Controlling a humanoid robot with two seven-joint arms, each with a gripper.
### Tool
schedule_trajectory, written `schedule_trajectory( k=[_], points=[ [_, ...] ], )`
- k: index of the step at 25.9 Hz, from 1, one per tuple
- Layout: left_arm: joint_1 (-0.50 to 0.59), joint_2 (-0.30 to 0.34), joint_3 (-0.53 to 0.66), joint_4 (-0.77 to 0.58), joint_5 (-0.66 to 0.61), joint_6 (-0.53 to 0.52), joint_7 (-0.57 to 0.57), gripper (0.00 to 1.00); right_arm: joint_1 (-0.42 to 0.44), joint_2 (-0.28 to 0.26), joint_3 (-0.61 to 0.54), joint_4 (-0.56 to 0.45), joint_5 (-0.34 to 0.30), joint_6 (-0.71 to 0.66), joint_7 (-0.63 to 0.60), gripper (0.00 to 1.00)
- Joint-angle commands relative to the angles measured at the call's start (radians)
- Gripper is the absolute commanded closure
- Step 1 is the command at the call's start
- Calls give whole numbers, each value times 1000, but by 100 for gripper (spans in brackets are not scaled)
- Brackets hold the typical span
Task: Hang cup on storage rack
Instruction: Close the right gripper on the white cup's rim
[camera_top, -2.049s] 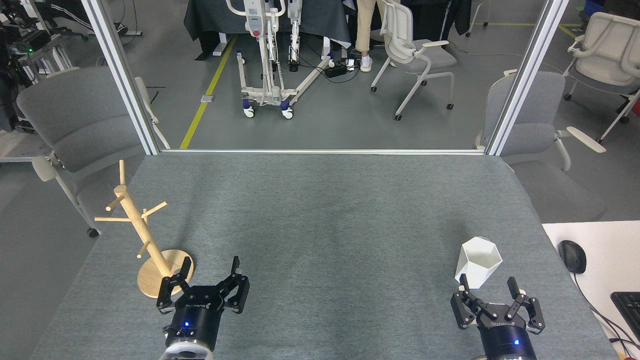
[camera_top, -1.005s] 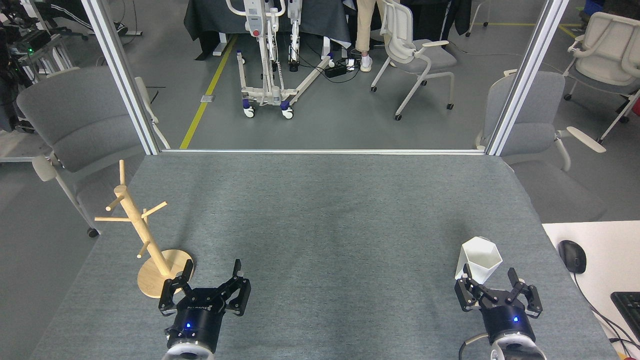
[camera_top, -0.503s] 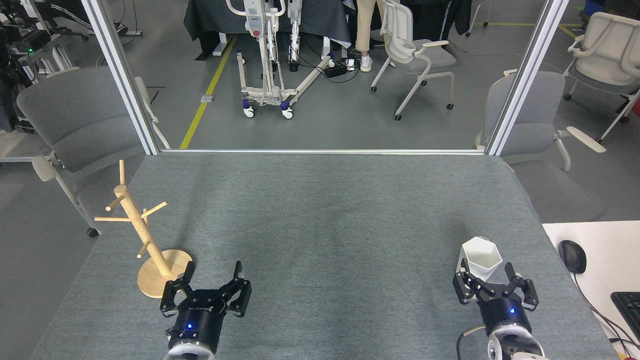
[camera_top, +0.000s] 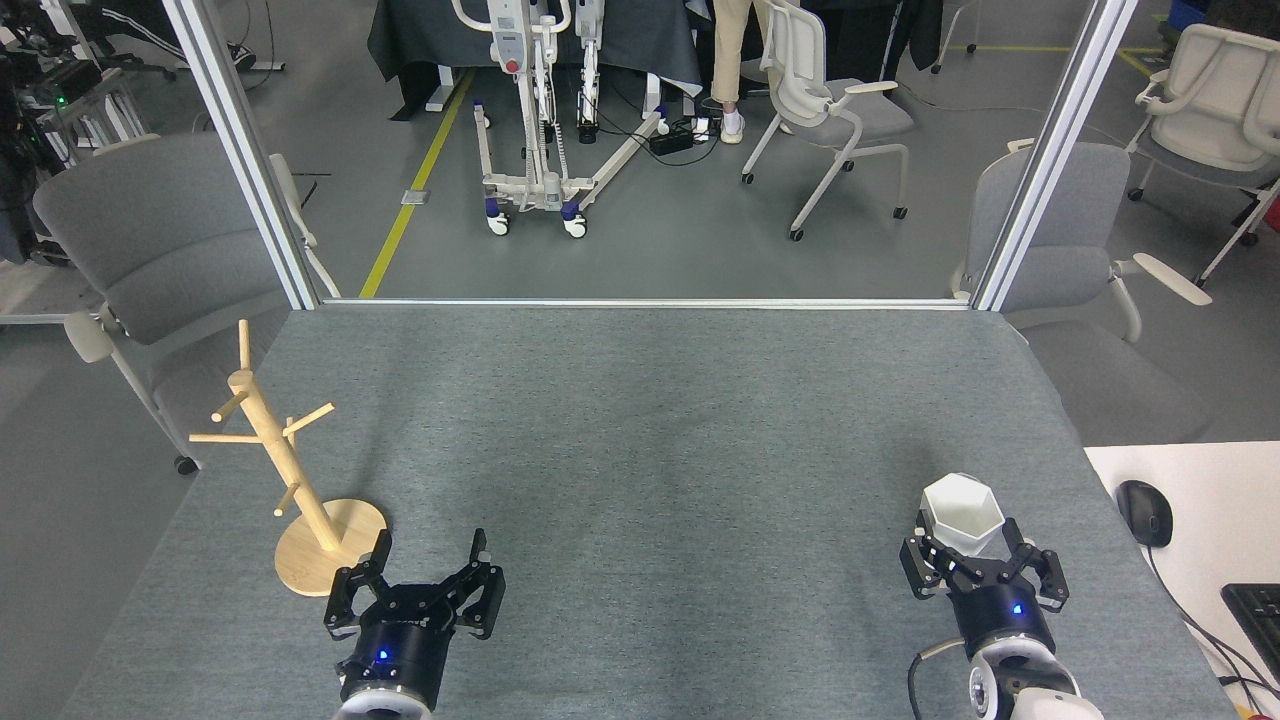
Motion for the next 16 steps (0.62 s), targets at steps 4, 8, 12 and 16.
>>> schedule_trajectory(
  k=[4, 8, 12, 16],
  points=[
    [-15, 0, 1, 21, 0, 0, 1, 1, -19, -8, 0, 14, 0, 0, 2, 0],
    [-15, 0, 1, 21, 0, 0, 1, 1, -19, -12, 0, 14, 2, 0, 2, 0],
    [-19, 0, 1, 26, 0, 2, 1, 1, -23, -12, 0, 34, 2, 0, 0, 0],
    [-22, 0, 1, 35, 0, 2, 1, 1, -37, -15, 0, 43, 3, 2, 0, 0]
  ],
)
